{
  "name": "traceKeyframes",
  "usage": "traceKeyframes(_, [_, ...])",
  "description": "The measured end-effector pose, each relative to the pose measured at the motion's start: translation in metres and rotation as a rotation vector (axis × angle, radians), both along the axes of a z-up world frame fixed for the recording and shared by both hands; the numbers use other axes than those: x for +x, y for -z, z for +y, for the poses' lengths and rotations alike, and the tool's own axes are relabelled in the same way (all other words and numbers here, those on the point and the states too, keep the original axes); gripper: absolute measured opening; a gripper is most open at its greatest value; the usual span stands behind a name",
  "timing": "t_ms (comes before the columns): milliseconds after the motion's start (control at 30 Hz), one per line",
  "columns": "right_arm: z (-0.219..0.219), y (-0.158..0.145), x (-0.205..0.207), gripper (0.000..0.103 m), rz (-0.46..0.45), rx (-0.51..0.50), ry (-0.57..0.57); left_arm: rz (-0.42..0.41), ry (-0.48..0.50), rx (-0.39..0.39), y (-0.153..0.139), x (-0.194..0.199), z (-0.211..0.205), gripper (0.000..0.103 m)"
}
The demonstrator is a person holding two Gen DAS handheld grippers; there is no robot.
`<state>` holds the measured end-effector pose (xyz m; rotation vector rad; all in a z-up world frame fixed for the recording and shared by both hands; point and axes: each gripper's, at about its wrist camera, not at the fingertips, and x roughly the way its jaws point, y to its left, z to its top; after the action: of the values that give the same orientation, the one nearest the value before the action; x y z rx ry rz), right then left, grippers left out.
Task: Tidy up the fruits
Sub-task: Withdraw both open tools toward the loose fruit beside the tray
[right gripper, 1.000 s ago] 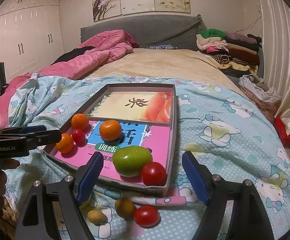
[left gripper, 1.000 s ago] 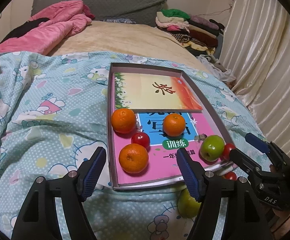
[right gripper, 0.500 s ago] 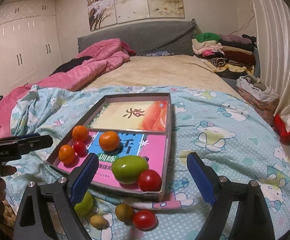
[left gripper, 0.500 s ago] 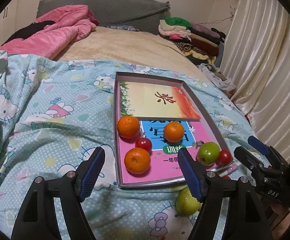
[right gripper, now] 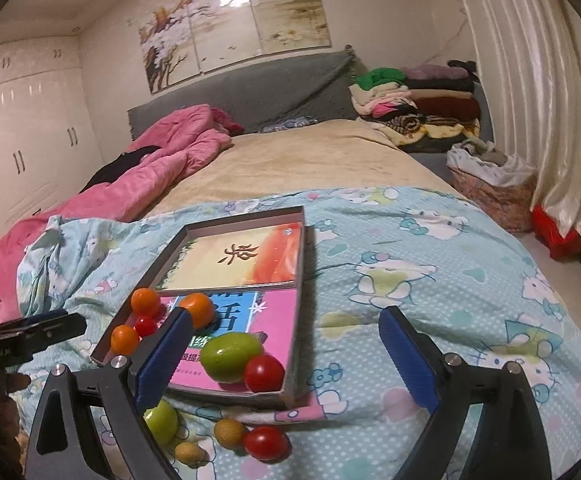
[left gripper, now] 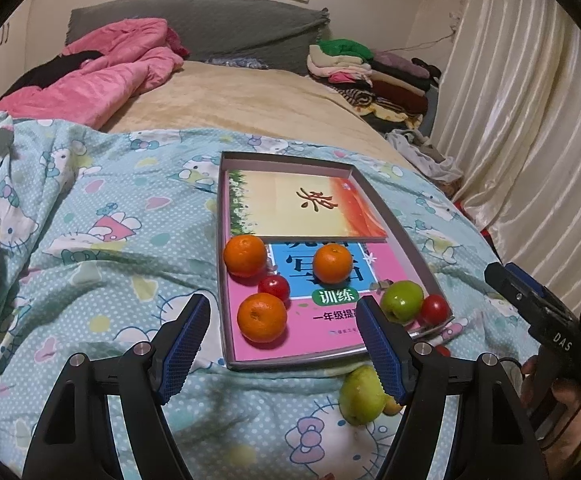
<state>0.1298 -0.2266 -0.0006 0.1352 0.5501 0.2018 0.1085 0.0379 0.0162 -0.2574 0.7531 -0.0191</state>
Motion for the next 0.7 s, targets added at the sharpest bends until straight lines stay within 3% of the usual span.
traceKeyframes(467, [-0.011, -0.003, -0.017, 0.094, 0.018, 0.029, 0.032, 0.003, 0.042, 0.010, -0.004, -0.010, -0.016, 0.077])
traceKeyframes(700, [0.000, -0.005, -0.027, 0.094, 0.015, 0.005, -0.010, 0.014, 0.071, 0.014, -0.003, -0.014, -0.027, 0.077])
